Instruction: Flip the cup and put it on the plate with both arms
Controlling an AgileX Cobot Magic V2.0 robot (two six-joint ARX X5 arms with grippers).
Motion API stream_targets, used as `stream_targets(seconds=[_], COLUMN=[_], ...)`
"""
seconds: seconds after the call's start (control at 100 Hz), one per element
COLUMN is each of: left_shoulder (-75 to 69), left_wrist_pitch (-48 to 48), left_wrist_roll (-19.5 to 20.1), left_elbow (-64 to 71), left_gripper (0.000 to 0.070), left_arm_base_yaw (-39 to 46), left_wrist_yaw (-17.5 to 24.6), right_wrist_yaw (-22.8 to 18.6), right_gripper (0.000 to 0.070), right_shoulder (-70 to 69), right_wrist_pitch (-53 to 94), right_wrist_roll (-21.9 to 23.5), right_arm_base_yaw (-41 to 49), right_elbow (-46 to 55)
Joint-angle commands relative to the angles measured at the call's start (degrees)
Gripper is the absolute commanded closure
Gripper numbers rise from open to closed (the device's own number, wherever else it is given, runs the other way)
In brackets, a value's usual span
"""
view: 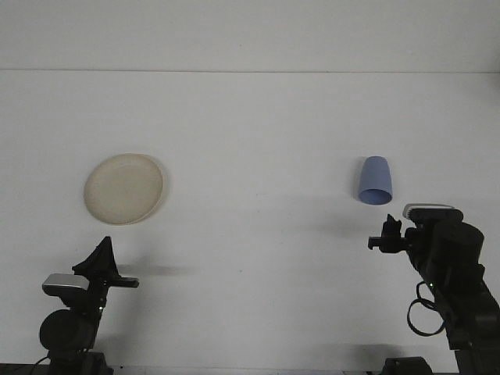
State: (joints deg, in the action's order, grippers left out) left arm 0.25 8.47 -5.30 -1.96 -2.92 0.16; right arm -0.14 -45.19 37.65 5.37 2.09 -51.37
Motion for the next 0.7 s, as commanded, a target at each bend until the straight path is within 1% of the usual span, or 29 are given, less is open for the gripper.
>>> stream_targets(seconds=[0.0, 0.16, 0.33, 0.46, 0.53, 0.69], left_shoulder=[-0.07, -0.07, -0.07, -0.07, -0.07, -0.07], left_wrist_pitch=[0.61, 0.59, 0.61, 0.59, 0.61, 0.59], left_wrist_roll=[0.04, 0.04, 0.04, 0.04, 0.04, 0.04], left_elbow=[1.11, 1.11, 1.11, 1.11, 1.11, 1.11], left_gripper=[0.0689, 0.0689, 0.0689, 0.0689, 0.0689, 0.0689], left_arm_base_yaw=[-0.15, -0.15, -0.15, -0.15, -0.15, -0.15], left_wrist_yaw=[0.09, 0.09, 0.07, 0.07, 0.07, 0.07], right_wrist_yaw=[0.11, 0.15, 0.66, 3.87, 5.16, 4.31], right_gripper=[0.0339, 0.0339, 0.0339, 0.0339, 0.0339, 0.0339], right_shoulder=[-1.07, -1.53, -1.81, -2.32, -3.06, -7.30], right_wrist_pitch=[-3.58, -14.40, -28.83, -38.05, -41.55, -46.75], right_wrist_roll=[0.37, 0.48, 2.16, 2.12, 1.86, -0.55], right_arm_base_yaw=[-0.07, -0.09, -0.55, -0.68, -0.87, -2.62], right_elbow=[0.96, 8.26, 19.12, 26.03, 28.35, 29.66])
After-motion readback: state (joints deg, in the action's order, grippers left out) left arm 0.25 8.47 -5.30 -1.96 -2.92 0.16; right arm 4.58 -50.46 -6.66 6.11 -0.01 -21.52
